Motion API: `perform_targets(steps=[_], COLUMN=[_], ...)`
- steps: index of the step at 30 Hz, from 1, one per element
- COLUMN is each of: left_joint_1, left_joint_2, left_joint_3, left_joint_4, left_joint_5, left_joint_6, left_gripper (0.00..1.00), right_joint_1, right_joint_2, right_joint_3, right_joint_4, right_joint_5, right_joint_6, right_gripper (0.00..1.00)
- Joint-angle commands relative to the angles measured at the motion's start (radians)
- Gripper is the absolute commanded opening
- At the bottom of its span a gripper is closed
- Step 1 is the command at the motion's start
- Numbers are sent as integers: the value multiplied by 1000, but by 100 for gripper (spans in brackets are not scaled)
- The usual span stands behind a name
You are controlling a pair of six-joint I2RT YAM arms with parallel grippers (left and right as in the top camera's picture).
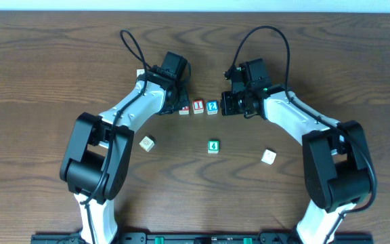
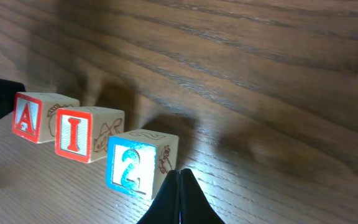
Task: Spell out Ai2
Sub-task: 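Push the blocks together with both grippers to align the row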
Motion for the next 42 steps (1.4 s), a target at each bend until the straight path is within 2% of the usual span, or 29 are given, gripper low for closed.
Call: perform_targets(steps=[1,23,42], left_joint_1=[5,5,-3], left_joint_2=[21,21,21], left_joint_3=[-4,-5,-5], left_joint_4=[11,25,-9], left_joint_5=[-19,-11,-7], left_joint_6=[-14,-21,-133], left_gripper=[6,6,6], right_joint_1=[32,51,51], right_joint_2=[14,30,30], right_joint_3=[-3,-3,-3], right_joint_4=[13,47,46], right_joint_5=[-4,19,18], right_joint_6=[24,37,29], right_gripper=[1,2,2])
